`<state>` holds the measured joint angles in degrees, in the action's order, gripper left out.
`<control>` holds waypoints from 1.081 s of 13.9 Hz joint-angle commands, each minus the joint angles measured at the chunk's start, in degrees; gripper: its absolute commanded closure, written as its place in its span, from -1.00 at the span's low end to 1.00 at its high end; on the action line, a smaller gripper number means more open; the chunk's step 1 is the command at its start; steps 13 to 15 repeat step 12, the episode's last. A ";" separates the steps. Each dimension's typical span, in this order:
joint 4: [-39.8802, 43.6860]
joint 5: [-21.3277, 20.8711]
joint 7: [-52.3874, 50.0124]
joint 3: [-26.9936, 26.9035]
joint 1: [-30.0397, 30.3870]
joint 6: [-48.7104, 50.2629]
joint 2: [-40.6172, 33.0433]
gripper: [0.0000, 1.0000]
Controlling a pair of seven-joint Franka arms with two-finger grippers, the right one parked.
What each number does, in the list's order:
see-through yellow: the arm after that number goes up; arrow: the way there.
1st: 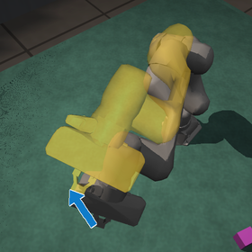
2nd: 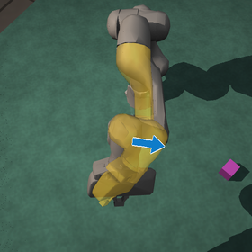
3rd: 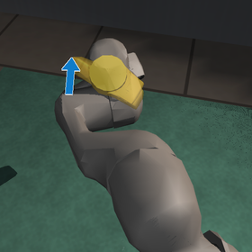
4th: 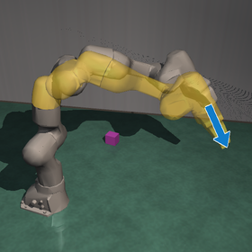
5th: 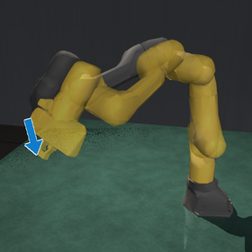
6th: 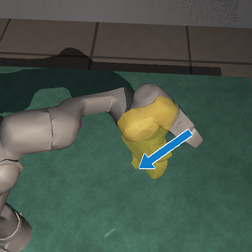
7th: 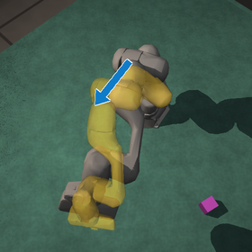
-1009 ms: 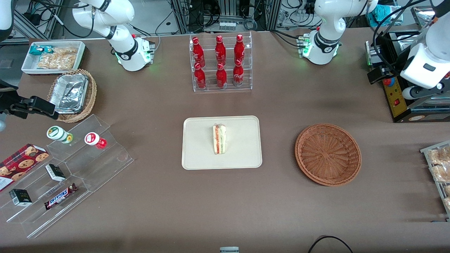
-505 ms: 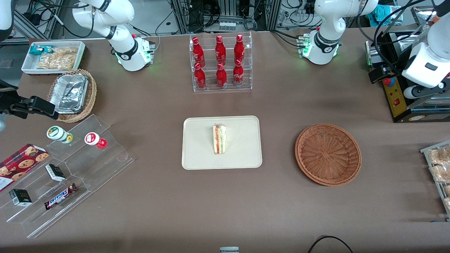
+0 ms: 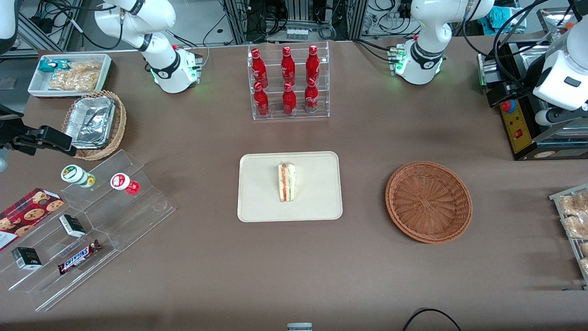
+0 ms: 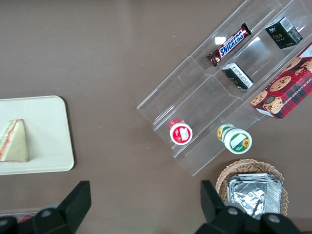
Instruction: Place sandwich from basket to tray
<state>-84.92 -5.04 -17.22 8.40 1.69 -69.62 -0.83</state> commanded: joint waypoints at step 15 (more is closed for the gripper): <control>-0.51 -0.41 0.34 -0.49 -0.81 0.98 -1.37 -1.00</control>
